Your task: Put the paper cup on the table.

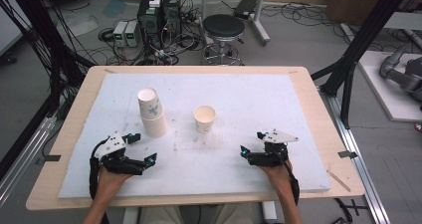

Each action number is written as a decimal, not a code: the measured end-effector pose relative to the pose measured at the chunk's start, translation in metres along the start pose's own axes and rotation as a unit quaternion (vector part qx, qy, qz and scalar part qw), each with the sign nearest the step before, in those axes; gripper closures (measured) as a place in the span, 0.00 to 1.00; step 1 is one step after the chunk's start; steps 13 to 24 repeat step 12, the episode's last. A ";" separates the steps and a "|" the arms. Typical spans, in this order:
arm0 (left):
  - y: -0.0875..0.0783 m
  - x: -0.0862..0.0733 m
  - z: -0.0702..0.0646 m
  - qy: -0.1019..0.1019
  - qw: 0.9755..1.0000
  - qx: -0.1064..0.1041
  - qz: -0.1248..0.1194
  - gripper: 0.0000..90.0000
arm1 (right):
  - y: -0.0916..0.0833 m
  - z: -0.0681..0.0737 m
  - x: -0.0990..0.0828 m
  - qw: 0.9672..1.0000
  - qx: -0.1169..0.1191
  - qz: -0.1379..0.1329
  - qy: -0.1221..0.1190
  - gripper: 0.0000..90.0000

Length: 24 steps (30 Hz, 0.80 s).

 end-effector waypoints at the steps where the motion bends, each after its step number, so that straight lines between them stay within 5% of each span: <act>1: 0.000 0.000 0.000 -0.001 1.000 0.001 -0.002 0.02 | 0.000 0.000 0.000 1.000 0.000 -0.001 -0.001 0.18; 24: -0.001 0.000 -0.001 0.003 1.000 0.004 -0.004 0.02 | 0.002 -0.002 0.000 1.000 0.014 0.007 0.006 0.18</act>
Point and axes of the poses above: each handheld gripper's, and its own axes: y roughly forward along the jaws, x roughly out of its top, z roughly to its left, the point moved 2 cm from there along y, roughly forward along the jaws, and after that the axes turned 13 degrees about -x, right-handed, at the moved point
